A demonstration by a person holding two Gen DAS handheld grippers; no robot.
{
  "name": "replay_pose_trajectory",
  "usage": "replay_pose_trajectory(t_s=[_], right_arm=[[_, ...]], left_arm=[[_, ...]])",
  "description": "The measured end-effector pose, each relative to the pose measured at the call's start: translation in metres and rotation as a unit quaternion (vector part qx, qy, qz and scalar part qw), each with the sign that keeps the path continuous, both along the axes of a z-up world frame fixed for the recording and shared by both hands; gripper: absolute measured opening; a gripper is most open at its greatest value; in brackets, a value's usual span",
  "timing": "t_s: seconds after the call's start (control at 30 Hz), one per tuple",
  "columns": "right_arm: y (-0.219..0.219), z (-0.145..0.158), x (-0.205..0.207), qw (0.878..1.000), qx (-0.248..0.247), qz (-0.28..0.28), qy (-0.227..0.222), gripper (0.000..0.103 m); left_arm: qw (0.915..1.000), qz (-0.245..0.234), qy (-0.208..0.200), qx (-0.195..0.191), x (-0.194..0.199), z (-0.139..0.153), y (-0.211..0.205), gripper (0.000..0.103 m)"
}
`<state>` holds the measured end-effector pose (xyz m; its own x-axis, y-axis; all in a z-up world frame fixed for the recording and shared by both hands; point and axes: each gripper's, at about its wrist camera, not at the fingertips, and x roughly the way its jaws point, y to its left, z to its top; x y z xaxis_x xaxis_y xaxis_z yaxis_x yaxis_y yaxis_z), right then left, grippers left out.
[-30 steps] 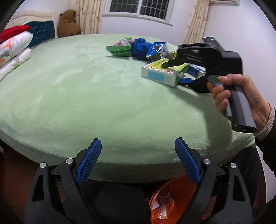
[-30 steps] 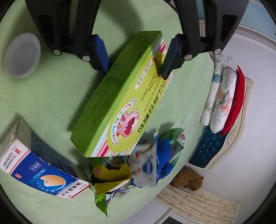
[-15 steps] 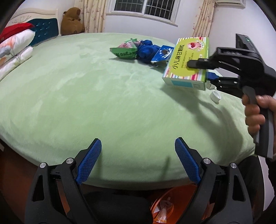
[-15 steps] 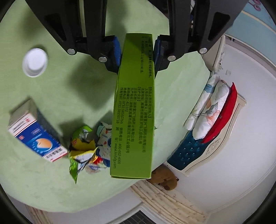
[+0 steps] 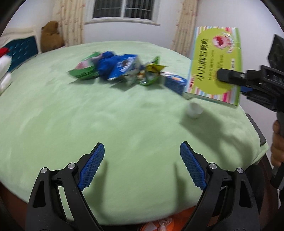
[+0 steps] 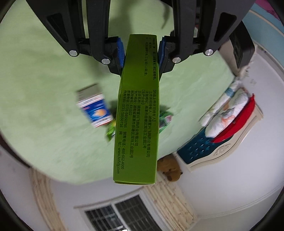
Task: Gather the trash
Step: 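Grasp the white bottle cap with the left tool while the right tool holds the green box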
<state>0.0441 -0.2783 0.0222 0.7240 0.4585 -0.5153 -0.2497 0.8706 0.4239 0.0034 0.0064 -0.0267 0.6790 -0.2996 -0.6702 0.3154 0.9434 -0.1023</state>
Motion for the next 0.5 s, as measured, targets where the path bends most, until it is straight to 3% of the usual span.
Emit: replay_pose_trajectory(t_s=[0.2, 0.37, 0.5], right_arm=[[-0.058, -0.001, -0.025, 0.998, 0.013, -0.062, -0.002, 0.030], [-0.082, -0.004, -0.043, 0.996, 0.017, -0.085, -0.003, 0.030], [-0.093, -0.006, -0.055, 0.995, 0.013, -0.095, -0.010, 0.030]], left_arm=[[0.9991, -0.037, -0.010, 0.018, 0.021, 0.000, -0.066, 0.085], [0.9991, -0.041, 0.008, 0.005, 0.044, -0.007, -0.101, 0.085], [0.9993, -0.026, 0.014, 0.023, 0.059, -0.016, -0.120, 0.085]])
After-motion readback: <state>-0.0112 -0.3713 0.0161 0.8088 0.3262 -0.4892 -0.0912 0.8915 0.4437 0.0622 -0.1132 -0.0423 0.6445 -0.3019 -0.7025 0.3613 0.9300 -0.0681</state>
